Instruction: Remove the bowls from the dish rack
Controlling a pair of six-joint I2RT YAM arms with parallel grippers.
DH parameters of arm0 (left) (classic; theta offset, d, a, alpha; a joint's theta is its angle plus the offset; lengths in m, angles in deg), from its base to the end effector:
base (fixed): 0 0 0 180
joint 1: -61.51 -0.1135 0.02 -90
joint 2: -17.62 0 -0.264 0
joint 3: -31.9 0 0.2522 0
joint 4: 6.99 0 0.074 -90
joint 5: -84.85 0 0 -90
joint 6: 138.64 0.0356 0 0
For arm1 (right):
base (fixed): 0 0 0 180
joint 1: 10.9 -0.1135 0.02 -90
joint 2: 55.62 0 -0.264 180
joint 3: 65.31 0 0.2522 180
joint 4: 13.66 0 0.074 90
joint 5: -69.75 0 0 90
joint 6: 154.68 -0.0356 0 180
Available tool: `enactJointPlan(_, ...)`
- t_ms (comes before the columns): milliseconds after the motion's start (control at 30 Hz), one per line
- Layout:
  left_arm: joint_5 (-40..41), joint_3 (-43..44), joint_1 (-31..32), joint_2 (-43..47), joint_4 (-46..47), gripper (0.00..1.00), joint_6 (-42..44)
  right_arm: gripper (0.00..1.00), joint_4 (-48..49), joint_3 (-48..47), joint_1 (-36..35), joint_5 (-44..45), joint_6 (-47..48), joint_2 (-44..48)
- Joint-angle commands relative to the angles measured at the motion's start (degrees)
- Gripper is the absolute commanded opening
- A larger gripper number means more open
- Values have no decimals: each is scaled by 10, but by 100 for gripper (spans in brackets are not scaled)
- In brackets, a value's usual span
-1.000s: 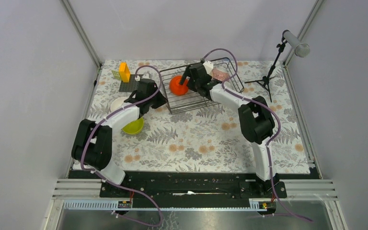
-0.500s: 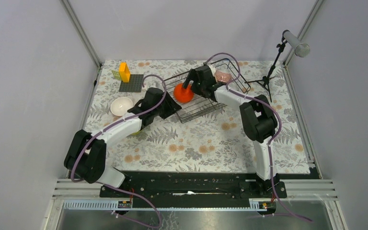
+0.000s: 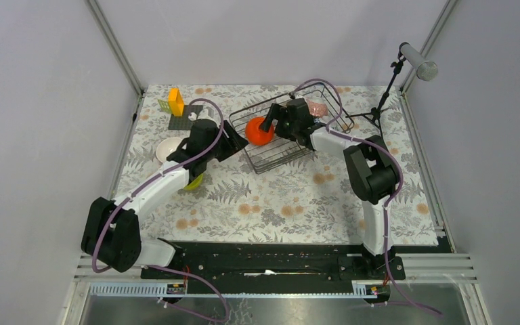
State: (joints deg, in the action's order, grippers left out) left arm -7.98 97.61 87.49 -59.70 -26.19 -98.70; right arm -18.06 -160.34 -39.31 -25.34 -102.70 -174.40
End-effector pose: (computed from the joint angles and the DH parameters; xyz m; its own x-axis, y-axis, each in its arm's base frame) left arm 0.2718 -0.1344 0.2642 -0.6603 -0.5301 -0.5320 -0.0477 0.7365 -0.6747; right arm 0.4158 0.2285 0.1917 -0.6612 0.3399 -0.6688 -0.1720 0.7991 0.5761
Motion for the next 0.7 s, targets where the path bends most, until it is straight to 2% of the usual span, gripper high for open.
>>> enactJointPlan(0,-17,14,-25,-2,29,61,29,100,54,-26,6,-37,32,-5)
enactJointPlan(400,-27,32,-41,-40,51,60,42,100,49,-49,7,-18,6,-46)
enactJointPlan(667,-50,58,-46,-100,53,57,67,100,69,-52,10,-23,-9,-72)
